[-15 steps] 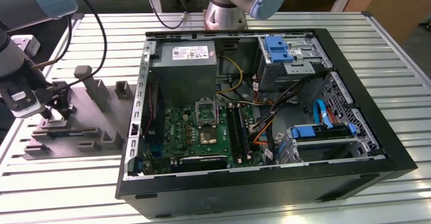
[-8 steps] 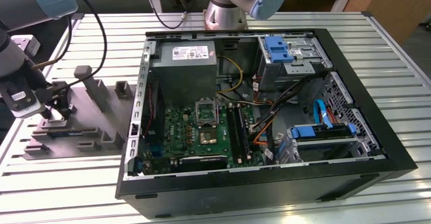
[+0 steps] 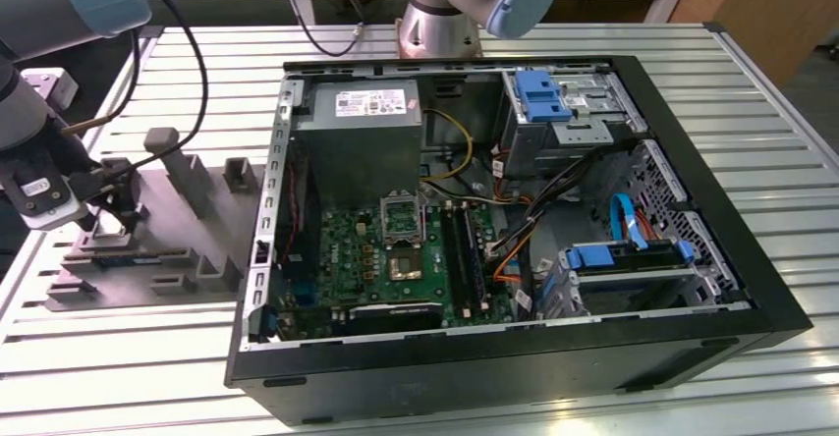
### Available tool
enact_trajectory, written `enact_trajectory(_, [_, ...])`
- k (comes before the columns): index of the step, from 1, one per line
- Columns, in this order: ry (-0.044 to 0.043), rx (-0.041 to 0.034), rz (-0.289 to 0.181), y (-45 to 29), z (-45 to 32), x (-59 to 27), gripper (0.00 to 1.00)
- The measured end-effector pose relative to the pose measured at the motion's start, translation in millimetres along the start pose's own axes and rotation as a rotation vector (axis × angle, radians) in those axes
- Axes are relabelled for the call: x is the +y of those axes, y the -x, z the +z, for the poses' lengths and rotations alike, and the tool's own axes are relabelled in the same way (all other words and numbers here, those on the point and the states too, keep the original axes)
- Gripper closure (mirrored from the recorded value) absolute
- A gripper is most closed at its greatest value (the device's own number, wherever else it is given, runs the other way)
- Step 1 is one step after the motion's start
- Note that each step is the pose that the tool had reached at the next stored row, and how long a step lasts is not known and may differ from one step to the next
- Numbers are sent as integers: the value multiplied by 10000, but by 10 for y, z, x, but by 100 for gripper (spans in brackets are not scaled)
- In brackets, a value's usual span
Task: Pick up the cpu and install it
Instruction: 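Pick up the cpu and move it towards the insertion slot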
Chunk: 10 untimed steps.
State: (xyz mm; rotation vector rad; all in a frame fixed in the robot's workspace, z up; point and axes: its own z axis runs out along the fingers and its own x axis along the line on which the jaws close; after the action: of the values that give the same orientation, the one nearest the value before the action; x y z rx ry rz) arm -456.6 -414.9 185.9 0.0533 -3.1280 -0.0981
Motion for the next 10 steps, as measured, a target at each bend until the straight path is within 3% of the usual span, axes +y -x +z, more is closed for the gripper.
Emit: enact_trajectory(10, [2, 5, -98, 0, 5, -8, 46])
